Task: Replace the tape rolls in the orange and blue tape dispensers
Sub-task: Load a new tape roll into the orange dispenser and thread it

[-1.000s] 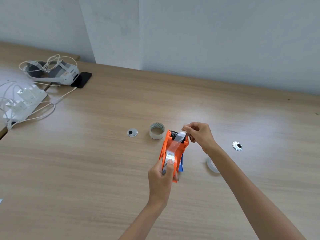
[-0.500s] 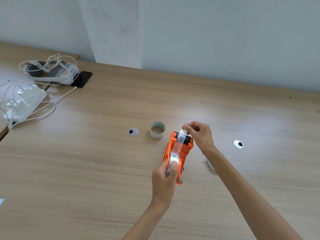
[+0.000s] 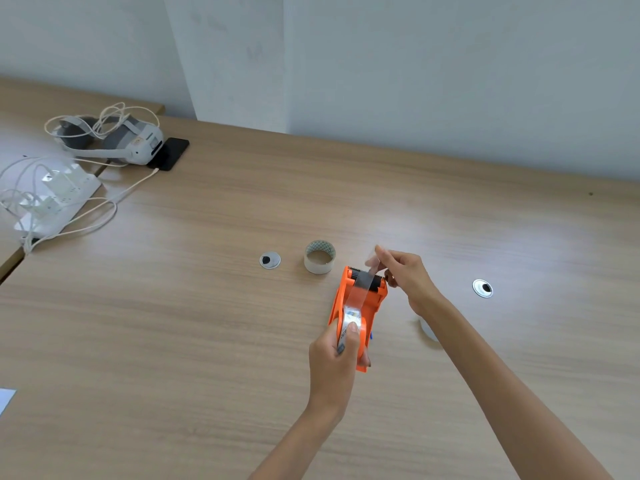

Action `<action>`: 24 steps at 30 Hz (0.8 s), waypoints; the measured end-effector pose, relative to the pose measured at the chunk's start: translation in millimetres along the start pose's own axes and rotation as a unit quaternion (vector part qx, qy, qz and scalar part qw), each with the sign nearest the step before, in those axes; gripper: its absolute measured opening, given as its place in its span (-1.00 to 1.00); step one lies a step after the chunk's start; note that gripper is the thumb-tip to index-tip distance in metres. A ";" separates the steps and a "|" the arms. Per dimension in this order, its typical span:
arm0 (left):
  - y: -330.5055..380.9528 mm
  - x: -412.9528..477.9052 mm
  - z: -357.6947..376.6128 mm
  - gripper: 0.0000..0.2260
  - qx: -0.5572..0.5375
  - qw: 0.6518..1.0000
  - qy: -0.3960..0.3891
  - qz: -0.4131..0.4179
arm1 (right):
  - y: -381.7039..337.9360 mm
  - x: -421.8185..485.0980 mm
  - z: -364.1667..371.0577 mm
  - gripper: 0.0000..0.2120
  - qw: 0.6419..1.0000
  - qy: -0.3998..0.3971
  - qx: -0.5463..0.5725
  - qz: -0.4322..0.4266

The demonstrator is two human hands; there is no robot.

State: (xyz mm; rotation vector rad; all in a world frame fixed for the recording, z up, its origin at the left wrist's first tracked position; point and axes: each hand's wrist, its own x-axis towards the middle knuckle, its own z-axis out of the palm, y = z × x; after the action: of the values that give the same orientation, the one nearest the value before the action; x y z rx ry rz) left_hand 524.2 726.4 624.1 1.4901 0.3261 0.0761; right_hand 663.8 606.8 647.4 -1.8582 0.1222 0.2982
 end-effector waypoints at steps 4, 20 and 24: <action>-4.0 -0.1 -1.8 -0.63 0.003 1.000 0.002 -0.002 | -0.5 -2.4 -9.4 -0.50 0.993 -0.111 -0.007 0.030; -6.3 0.7 -3.1 -0.71 -0.002 0.997 -0.070 0.018 | 8.2 12.6 -12.1 -0.72 0.999 0.002 -0.012 -0.035; -5.0 -0.8 -3.8 -0.72 -0.004 0.997 -0.078 0.019 | 12.1 13.5 -15.2 -0.74 0.999 0.016 -0.014 -0.031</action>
State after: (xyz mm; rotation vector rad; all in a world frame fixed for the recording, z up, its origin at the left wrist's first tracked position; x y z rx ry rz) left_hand 521.8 729.5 619.1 1.4847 0.1711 -0.0097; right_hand 676.1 589.6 636.9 -1.8915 0.0827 0.2282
